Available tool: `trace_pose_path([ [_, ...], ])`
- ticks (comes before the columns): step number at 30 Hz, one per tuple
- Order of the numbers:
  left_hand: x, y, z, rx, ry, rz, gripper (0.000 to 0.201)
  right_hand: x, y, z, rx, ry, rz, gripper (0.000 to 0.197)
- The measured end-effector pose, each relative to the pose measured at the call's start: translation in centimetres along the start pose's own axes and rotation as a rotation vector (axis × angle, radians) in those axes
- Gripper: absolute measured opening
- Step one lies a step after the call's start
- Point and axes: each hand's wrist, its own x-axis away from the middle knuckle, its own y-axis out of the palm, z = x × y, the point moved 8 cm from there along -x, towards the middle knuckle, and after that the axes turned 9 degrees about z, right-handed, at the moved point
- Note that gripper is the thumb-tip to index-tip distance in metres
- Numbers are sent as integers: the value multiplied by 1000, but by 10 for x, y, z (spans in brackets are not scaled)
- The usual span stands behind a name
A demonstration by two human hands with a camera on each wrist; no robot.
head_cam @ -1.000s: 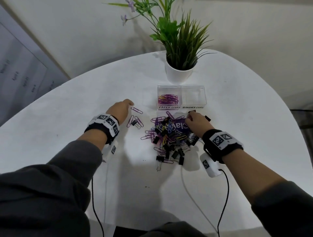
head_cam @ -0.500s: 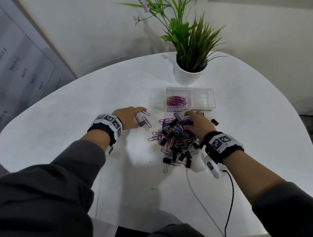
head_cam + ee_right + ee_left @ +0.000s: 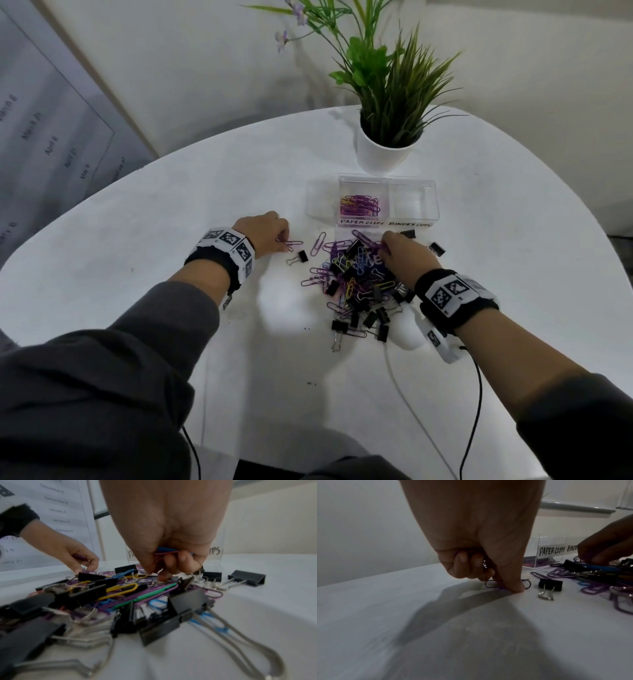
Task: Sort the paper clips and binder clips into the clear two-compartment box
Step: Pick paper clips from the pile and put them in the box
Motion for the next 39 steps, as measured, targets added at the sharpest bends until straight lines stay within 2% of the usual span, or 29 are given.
trace_pose_path([
  [8,1,-10,9,-156,36,73,23,8,-10,9,-99,53,-5,22],
  [12,3,-15,10,-75,-32,137,30,9,-17,5,-177,56,47,20],
  [15,4,-20,15,-42,-57,192,34,5,-22,-9,-179,-3,90,26],
  [19,1,-25,24,-19,-65,270,44,3,-18,-35,-84,-143,71,35],
  [21,-1,-21,34,-26,-23,254,54,5,-11,-41,-20,-187,42,37],
  [26,-2,-15,47,-63,57,230,50,18,-7,-26,40,-179,33,37],
  [31,-5,-9,37,157,-38,241,34,20,-21,-2,-32,-83,55,27],
  [34,-6,-9,34,200,-83,234,31,12,-25,-3,-75,-44,102,25],
  [37,-6,-6,37,178,-141,181,39,2,-19,-14,18,-52,124,32],
  [39,-7,0,41,165,-171,127,31,-3,-10,-21,92,-58,114,32],
])
